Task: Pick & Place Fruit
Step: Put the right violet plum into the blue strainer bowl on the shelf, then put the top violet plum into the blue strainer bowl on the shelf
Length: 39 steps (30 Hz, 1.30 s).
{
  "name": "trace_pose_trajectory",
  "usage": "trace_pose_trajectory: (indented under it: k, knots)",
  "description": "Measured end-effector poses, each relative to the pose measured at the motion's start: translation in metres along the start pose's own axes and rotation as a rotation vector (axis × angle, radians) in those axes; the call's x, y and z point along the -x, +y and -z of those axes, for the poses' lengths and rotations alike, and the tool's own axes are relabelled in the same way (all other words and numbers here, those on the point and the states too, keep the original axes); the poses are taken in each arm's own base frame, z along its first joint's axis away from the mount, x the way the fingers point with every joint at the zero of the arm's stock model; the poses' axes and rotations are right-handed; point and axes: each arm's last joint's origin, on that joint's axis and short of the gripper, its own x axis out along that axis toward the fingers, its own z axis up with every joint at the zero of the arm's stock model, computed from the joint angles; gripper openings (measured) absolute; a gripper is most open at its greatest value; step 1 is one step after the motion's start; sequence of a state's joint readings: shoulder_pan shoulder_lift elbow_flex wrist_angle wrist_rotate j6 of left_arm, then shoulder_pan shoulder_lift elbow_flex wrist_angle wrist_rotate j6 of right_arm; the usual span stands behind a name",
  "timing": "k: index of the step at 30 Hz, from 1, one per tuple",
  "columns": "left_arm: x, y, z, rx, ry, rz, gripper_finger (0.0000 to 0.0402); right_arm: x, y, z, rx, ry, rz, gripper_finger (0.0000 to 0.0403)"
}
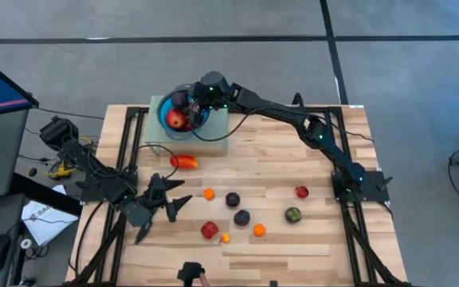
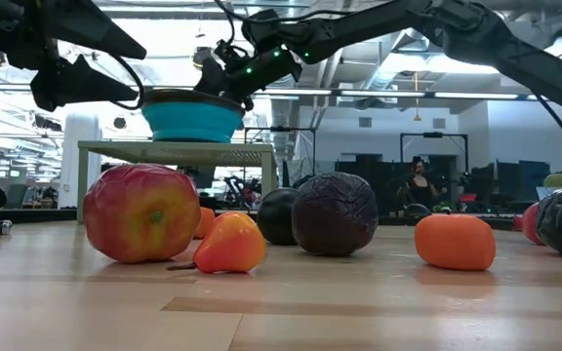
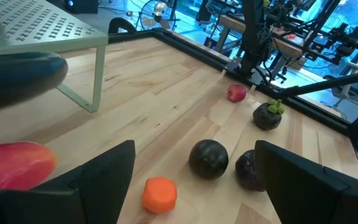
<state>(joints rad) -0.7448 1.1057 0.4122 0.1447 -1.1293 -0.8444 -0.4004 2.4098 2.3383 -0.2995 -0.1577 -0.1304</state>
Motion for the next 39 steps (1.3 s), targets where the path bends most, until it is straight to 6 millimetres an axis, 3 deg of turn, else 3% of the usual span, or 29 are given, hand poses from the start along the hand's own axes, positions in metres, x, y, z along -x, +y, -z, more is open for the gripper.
trace_pose_trajectory:
  k: [9, 13, 17, 21, 26, 31, 39]
  knots:
    - [0.000, 0.000, 0.000, -0.017, -0.013, -0.010, 0.0323, 0.011, 0.003, -0.014, 0.007, -0.030, 0.000, 0.0372]
    - [0.000, 0.000, -0.002, -0.053, -0.027, -0.016, 0.0323, 0.032, 0.010, -0.034, 0.033, -0.041, -0.008, 0.0363]
    - [0.000, -0.002, -0.003, -0.062, -0.039, -0.023, 0.0323, 0.070, 0.025, -0.063, 0.112, -0.037, -0.028, 0.0353]
    - [0.002, -0.010, -0.011, -0.118, -0.049, -0.008, 0.0323, 0.116, 0.055, -0.083, 0.227, 0.040, -0.099, 0.0341]
    - [0.003, -0.021, -0.024, -0.218, -0.067, 0.003, 0.0323, 0.164, 0.098, -0.081, 0.282, 0.275, -0.238, 0.0322]
    - [0.003, -0.028, -0.031, -0.281, -0.061, 0.034, 0.0323, 0.191, 0.146, -0.067, 0.291, 0.498, -0.343, 0.0309]
    - [0.003, -0.029, -0.030, -0.309, -0.029, 0.085, 0.0323, 0.219, 0.218, -0.045, 0.370, 0.724, -0.290, 0.0305]
